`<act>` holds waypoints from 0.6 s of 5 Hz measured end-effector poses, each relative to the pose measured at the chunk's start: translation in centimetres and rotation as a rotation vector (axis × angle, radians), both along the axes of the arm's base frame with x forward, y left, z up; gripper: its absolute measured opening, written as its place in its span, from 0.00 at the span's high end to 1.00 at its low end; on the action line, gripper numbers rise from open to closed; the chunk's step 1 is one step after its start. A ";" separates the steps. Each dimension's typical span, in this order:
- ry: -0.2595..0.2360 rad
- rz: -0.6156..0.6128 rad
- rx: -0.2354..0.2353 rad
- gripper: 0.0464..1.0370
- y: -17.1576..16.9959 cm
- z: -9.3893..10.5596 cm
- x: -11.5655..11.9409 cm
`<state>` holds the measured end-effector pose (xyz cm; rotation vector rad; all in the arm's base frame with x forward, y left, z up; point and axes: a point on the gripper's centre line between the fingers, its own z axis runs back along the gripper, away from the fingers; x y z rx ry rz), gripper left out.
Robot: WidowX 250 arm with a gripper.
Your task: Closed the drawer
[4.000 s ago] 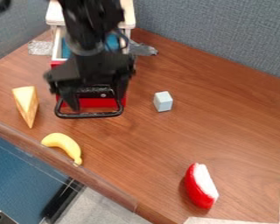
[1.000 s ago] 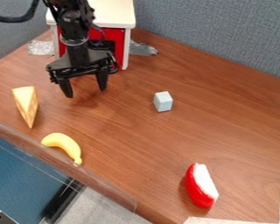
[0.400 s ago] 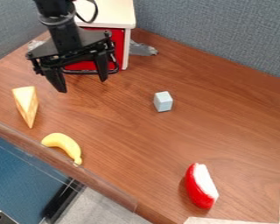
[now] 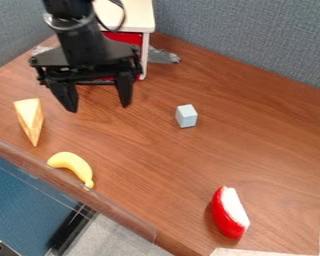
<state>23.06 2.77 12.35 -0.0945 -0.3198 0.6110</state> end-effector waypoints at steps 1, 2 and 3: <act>0.002 0.008 0.001 0.04 0.1 0.0 0.0; 0.002 0.008 0.001 0.04 0.1 0.0 0.0; 0.002 0.008 0.001 0.04 0.1 0.0 0.0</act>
